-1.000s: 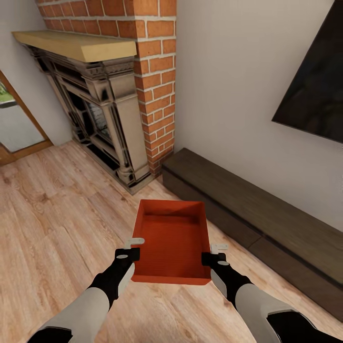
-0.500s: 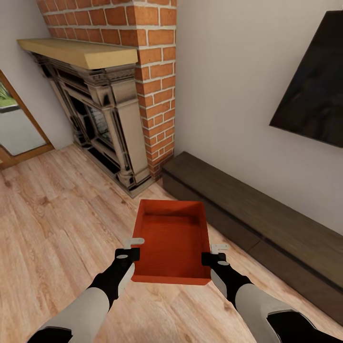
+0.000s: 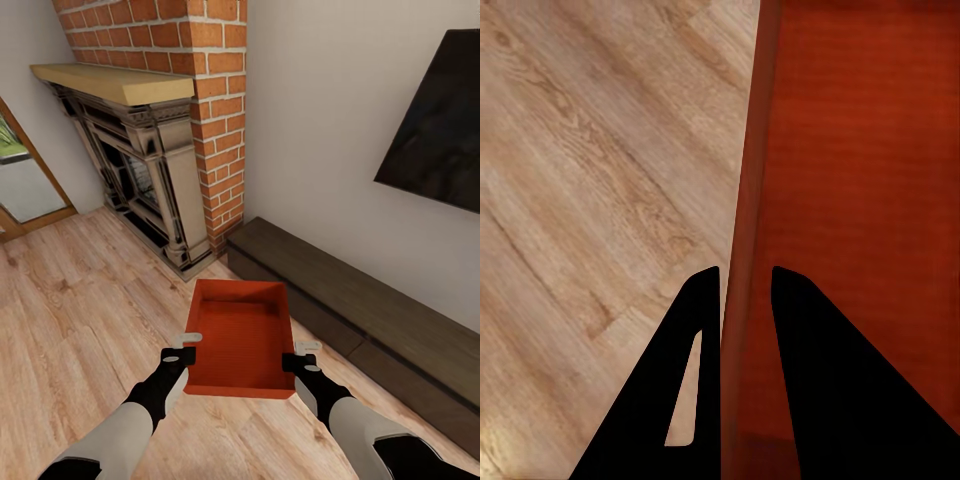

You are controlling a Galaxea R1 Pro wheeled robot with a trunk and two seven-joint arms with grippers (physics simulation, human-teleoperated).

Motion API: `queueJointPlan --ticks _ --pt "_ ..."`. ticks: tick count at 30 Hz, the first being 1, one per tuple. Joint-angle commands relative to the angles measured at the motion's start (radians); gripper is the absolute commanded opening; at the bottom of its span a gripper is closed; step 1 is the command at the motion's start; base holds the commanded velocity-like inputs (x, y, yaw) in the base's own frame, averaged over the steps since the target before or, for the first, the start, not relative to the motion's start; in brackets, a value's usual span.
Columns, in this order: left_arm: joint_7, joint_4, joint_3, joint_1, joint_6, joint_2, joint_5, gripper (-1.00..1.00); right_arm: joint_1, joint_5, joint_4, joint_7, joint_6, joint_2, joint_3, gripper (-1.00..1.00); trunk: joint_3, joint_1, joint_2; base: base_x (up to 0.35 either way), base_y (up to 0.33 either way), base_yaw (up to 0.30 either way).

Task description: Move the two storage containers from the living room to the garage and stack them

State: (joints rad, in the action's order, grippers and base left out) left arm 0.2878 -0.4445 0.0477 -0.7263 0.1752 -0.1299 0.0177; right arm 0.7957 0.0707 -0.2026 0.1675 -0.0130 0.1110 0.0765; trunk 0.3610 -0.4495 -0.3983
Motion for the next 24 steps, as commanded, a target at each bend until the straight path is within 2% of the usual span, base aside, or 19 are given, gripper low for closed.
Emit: queueJointPlan --ticks 1,24 --pt "0.021 -0.003 -0.003 -0.001 0.01 0.001 -0.019 -1.0 0.0 0.003 0.001 0.01 -0.002 -0.018 0.002 -1.0 0.0 -0.001 -0.002 0.0 0.0 0.0" --pt "0.021 -0.004 -0.003 -0.001 0.01 0.001 -0.019 -1.0 0.0 0.001 0.001 0.01 -0.002 -0.019 0.002 -1.0 -0.037 -0.001 -0.002 0.0 0.0 0.0"
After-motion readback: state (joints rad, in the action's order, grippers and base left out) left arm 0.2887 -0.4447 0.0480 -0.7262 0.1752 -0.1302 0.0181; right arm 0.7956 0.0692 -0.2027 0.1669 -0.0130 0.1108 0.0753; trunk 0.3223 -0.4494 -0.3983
